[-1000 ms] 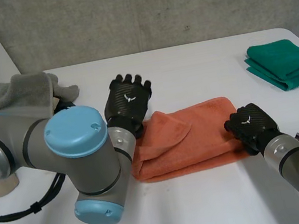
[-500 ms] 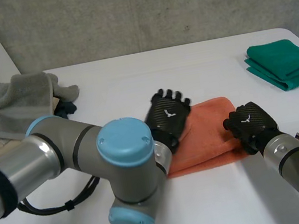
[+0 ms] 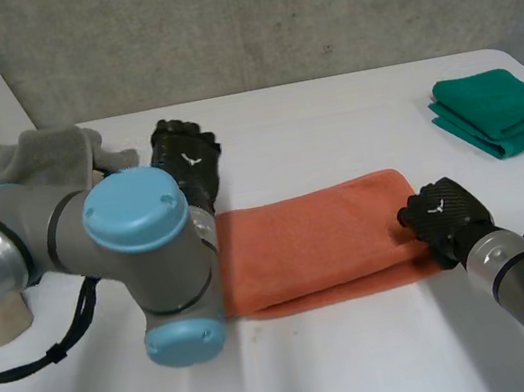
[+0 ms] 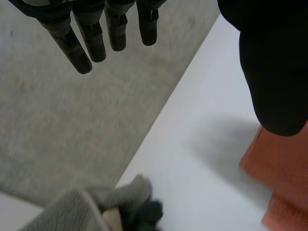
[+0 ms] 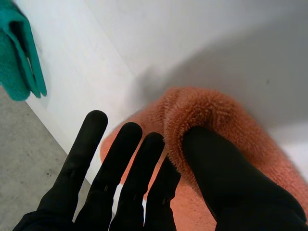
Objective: Fold the laundry.
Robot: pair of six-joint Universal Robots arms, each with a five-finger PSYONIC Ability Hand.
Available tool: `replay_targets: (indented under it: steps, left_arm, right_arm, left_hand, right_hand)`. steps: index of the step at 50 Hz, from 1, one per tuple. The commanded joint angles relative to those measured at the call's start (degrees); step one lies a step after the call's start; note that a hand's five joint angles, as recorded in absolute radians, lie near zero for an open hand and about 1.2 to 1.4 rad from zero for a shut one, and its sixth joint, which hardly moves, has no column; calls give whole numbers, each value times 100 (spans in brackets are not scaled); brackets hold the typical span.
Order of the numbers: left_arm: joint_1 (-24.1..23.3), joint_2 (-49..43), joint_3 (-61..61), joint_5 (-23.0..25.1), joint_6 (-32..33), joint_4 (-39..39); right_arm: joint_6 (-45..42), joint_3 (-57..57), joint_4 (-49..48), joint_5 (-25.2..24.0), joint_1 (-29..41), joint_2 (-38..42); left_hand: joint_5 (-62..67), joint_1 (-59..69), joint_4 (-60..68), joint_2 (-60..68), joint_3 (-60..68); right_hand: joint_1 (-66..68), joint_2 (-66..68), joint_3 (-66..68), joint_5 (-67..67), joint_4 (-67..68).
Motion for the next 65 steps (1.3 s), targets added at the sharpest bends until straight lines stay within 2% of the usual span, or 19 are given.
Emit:
replay_targets:
  steps: [1, 7, 10, 15, 17, 21, 26, 29, 32, 36, 37, 39, 41, 43, 45, 49, 52, 59, 65]
  left_arm:
    - [-126, 442, -564, 171, -101, 266]
    - [-118, 644, -776, 180, -188, 275]
    - [-100, 758, -890, 153, -285, 266]
    - [49, 1039, -1118, 171, -557, 284]
    - [102, 1110, -1145, 171, -645, 275]
    - [216, 1330, -1224, 162, -926, 249]
    - [330, 1698, -1417, 215, -1426, 152]
    - [366, 1839, -1549, 276, -1638, 91]
    - [383, 1892, -1628, 320, -1709, 29]
    - [375, 1910, -1707, 417, -1797, -85]
    - [366, 1893, -1699, 469, -1806, -137]
    - [357, 1884, -1690, 522, -1823, -199]
    - [331, 1875, -1646, 592, -1876, -235]
    - [313, 1858, -1602, 628, -1937, -252]
    - [252, 1849, -1506, 689, -2060, -252]
    - [102, 1761, -1286, 803, -2350, -287]
    - [-55, 1656, -1076, 943, -2674, -392]
    - [-381, 1217, -487, 1252, -3247, -1007]
    - [-513, 452, -21, 1120, -3511, -2000]
  right_arm:
    - [-439, -51, 462, 17, -428, -195]
    - [-957, -95, 638, 122, -648, -318]
    - [-1431, -200, 655, 473, -649, -415]
    - [-2222, -516, 446, 1202, -255, -564]
    - [-2320, -569, 235, 1186, 35, -591]
    - [-2338, -517, -477, 704, 914, -608]
    - [-2285, -87, -1390, -840, 2161, -259]
    - [-2276, 115, -1716, -1527, 2610, 146]
    - [-2259, 186, -1823, -1601, 2805, 323]
    - [-2198, 143, -1797, -1233, 2850, 420]
    - [-2102, 134, -1762, -909, 2850, 377]
    - [-1856, 142, -1736, -513, 2850, 297]
    - [-1078, 169, -1657, -56, 2754, 9]
    - [-294, 178, -1534, 52, 2604, -386]
    - [1115, 134, -1114, 17, 2350, -1009]
    - [3069, -242, 254, -176, 1736, -1688]
    - [3890, -760, 1275, -430, 1208, -1550]
    - [3666, -1860, 2561, -660, 820, -768]
    - [3393, -2959, 3537, -704, 802, 313]
  left_hand:
    - [-264, -72, -132, -157, -179]
    - [-264, -72, -132, -157, -179]
    - [-264, -72, -132, -157, -179]
    - [-264, -72, -132, -157, -179]
    - [-264, -72, -132, -157, -179]
    - [-264, -72, -132, -157, -179]
    - [-264, -72, -132, -157, -179]
    - [-264, -72, -132, -157, -179]
    - [-264, -72, -132, -157, -179]
    - [-264, -72, -132, -157, -179]
    - [-264, -72, -132, -157, -179]
    - [-264, -72, -132, -157, -179]
    - [-264, -72, -132, -157, -179]
    - [-264, -72, -132, -157, -179]
    - [-264, -72, -132, -157, -179]
    - [-264, -72, -132, -157, -179]
    - [-264, -72, -132, -157, -179]
    - [-264, -72, -132, -157, -179]
    - [-264, -72, -132, -157, -179]
  right_hand:
    - [1545, 1204, 1180, 1381, 1139]
    - [1545, 1204, 1180, 1381, 1139]
    - [1545, 1204, 1180, 1381, 1139]
    - [1545, 1204, 1180, 1381, 1139]
    - [1545, 1204, 1180, 1381, 1139]
    - [1545, 1204, 1180, 1381, 1139]
    - [1545, 1204, 1180, 1381, 1139]
    - [1545, 1204, 1180, 1381, 1139]
    - [1545, 1204, 1180, 1381, 1139]
    - [1126, 786, 762, 962, 720]
    - [-2958, -3298, -3322, -3122, -3364]
    - [-5455, -5796, -5820, -5619, -5861]
    - [-5455, -5796, -5820, -5619, -5861]
    - [-5455, -5796, -5820, -5619, -5861]
    - [-5455, -5796, -5820, -5619, -5861]
    - [-5455, -5796, -5820, -5619, -5861]
    - [-5455, -5796, -5820, -5619, -5861]
    - [-5455, -5796, -5820, -5619, -5861]
    - [-5455, -5796, -5820, -5619, -5861]
